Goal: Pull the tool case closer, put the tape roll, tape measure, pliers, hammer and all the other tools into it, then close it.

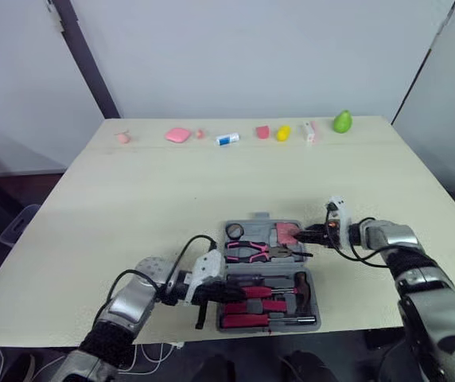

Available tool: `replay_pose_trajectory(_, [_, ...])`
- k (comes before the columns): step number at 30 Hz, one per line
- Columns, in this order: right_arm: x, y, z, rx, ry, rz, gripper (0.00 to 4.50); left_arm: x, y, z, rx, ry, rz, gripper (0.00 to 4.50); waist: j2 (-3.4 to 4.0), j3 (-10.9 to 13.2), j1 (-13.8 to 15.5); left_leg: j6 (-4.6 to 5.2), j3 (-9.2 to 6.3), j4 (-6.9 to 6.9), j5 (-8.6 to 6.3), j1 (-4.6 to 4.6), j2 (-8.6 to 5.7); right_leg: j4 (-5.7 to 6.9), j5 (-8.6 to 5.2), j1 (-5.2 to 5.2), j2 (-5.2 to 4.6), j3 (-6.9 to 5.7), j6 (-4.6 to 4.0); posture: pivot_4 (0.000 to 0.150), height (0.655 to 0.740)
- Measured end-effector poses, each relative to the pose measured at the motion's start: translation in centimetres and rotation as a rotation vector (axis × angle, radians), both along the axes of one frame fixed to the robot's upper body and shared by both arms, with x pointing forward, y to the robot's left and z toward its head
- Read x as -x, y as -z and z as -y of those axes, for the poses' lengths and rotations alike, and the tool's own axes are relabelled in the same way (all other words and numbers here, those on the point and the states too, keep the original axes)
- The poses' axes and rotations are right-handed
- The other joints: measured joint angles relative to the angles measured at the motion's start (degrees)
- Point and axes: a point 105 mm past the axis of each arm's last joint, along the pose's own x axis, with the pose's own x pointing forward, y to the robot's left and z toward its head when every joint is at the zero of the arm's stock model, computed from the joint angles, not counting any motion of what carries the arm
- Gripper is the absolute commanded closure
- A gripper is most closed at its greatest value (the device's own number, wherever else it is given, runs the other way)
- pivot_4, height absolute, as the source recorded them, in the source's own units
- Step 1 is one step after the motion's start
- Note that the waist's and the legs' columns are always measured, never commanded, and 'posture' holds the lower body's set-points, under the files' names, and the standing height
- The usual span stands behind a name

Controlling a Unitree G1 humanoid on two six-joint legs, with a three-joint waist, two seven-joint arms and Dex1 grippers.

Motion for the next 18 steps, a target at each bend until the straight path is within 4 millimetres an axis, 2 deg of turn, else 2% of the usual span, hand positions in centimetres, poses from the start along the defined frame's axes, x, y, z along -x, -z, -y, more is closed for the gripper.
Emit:
replay_pose_trajectory(2, [-0.1, 0.0, -0.8, -0.020, -0.017, -0.019, 0.11, -0.1, 0.1, 0.4, 0.008, 0.008, -0.001, 4.50, 0.00, 0.00, -0.27, 0.00, -0.02, -0.01, 0.00, 0.00, 0.00, -0.01, 0.00, 0.00, 0.00, -0.02, 0.00, 0.150, 0.7400])
replay_pose_trajectory(18, [0.4, 0.3, -2.0, -0.182, -0.046, -0.026, 0.11, -0.5, 0.7, 0.0, -0.006, 0.032, 0.033, 4.50, 0.08, -0.06, -0.77, 0.00, 0.01, -0.03, 0.00, 0.18, 0.02, 0.06, 0.00, 0.11, 0.00, 0.04, -0.01, 0.150, 0.7400])
